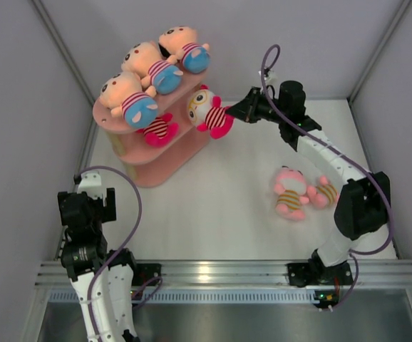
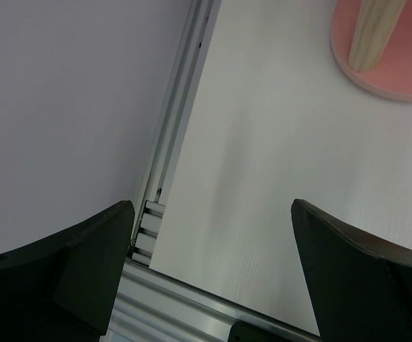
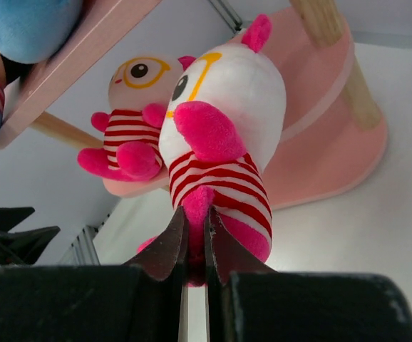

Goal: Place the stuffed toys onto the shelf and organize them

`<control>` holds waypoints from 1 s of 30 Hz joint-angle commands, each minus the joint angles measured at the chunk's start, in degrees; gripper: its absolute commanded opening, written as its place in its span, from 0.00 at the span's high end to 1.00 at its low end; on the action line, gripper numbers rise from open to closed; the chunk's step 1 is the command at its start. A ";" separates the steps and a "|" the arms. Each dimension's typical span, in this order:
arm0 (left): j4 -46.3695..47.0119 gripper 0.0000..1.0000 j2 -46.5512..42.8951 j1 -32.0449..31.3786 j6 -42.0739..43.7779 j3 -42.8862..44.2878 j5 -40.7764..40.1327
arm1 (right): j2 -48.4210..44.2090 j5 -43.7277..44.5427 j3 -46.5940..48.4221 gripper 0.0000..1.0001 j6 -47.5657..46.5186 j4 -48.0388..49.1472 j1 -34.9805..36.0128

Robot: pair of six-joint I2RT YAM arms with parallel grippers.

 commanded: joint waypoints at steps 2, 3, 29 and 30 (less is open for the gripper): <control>2.98 0.02 -0.80 0.23 0.38 -0.46 0.45 | 3.81 -0.46 4.67 1.00 6.02 10.52 1.94; 2.89 0.02 -0.80 0.14 0.38 -0.46 0.45 | 4.70 -0.20 5.20 1.00 6.55 10.69 2.12; 3.07 0.02 -0.89 -0.29 1.26 -0.55 2.29 | 25.28 9.38 24.81 0.57 14.56 8.94 7.66; 2.98 0.02 -0.89 -0.47 1.52 -0.63 2.90 | 24.58 9.56 24.29 0.50 13.77 8.50 7.66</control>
